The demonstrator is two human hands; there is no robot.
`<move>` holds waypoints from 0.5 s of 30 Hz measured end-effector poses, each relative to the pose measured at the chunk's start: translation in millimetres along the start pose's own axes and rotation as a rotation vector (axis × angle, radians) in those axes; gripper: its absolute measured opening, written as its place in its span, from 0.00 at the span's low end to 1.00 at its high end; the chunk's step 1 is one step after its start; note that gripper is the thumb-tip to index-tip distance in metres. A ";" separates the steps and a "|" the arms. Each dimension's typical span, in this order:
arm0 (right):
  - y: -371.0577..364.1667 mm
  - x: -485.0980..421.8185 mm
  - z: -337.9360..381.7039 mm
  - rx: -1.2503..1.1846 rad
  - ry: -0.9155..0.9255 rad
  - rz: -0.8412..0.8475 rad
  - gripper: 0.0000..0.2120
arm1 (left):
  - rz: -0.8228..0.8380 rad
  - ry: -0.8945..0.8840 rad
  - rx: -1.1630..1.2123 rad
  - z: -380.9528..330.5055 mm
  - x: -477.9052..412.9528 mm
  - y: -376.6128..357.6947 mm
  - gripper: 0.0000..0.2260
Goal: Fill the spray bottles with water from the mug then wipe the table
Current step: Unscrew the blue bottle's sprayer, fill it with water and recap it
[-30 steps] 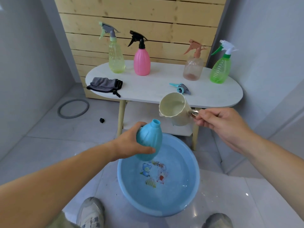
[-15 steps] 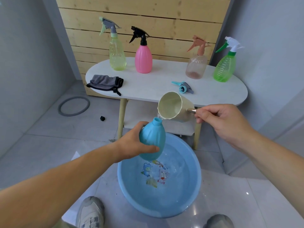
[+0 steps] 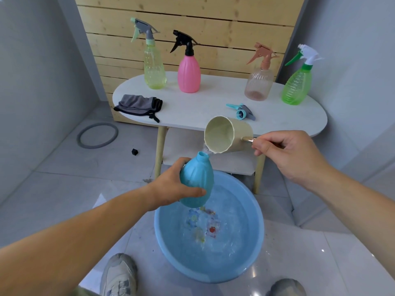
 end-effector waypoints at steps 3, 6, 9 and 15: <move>-0.2 -0.7 1.7 0.007 0.011 0.011 0.09 | 0.002 0.005 0.005 0.9 -0.8 -0.5 0.36; -1.0 -1.4 1.9 0.020 0.017 0.016 0.10 | 0.003 0.007 0.002 1.1 -2.6 -1.3 0.36; -1.2 -1.9 3.2 0.025 0.032 0.014 0.10 | 0.004 0.010 -0.001 1.1 -2.7 -2.4 0.35; -0.7 -1.9 5.5 0.043 0.079 0.013 0.07 | -0.002 0.006 -0.004 0.8 -3.7 -4.2 0.35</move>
Point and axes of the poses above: each hand's wrist, its own x-axis away from the middle knuckle, its own y-axis out of the back of the hand, z = x × y, the point moved 4 cm from there along -x, towards the middle knuckle, and after that the axes turned 14 degrees about -x, right-handed, at the moved point
